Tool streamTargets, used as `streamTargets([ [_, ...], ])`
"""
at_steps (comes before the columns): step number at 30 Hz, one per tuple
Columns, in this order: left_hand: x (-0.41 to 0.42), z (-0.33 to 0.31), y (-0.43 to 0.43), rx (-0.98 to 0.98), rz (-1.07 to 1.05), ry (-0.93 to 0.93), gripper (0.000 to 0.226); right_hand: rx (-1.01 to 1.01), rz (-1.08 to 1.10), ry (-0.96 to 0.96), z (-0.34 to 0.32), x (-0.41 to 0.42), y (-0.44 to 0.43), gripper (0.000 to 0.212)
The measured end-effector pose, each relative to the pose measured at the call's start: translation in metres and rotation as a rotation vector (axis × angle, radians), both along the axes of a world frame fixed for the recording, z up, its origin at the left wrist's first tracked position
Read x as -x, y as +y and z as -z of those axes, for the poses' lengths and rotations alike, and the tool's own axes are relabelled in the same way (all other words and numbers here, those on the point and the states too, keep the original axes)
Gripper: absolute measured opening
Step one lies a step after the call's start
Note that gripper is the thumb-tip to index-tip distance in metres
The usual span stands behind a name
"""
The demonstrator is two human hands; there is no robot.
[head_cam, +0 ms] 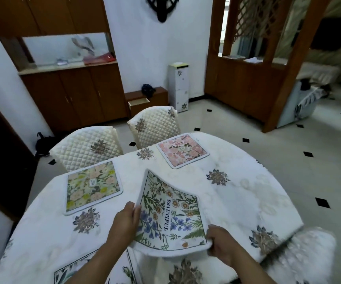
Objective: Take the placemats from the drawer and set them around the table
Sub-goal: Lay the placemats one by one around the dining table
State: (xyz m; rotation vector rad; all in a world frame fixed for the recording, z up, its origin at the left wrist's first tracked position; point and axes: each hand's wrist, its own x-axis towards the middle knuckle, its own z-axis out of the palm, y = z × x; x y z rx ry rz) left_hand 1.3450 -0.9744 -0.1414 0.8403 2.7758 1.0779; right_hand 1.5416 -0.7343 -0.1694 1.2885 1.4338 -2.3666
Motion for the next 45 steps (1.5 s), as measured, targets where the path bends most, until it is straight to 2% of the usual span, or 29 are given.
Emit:
streamTargets([
  [4, -0.018, -0.013, 0.031, -0.017, -0.018, 0.030, 0.034, -0.141, -0.023, -0.066, -0.006, -0.005, 0.033, 0.025],
  [9, -0.047, -0.001, 0.089, -0.023, -0.108, 0.016, 0.030, -0.278, -0.125, -0.160, 0.010, -0.001, 0.101, 0.026],
  [15, -0.092, 0.020, 0.167, -0.044, -0.280, 0.004, 0.024, -0.706, -0.482, -0.219, 0.021, -0.001, 0.202, 0.016],
  [18, -0.116, 0.027, 0.200, -0.057, -0.337, -0.029, 0.028, -0.762, -0.468, -0.192, 0.022, -0.006, 0.245, 0.032],
  [24, -0.137, 0.026, 0.232, -0.060, -0.419, -0.056, 0.029, -0.862, -0.511, -0.113, 0.021, -0.012, 0.282, 0.037],
  [35, -0.145, 0.053, 0.265, 0.035, -0.410, -0.042, 0.038, -1.089, -0.419, -0.069, 0.037, -0.039, 0.324, 0.038],
  [45, -0.167, 0.083, 0.319, 0.290, -0.566, -0.059, 0.039, -1.229, -0.587, 0.050, 0.081, -0.038, 0.384, 0.030],
])
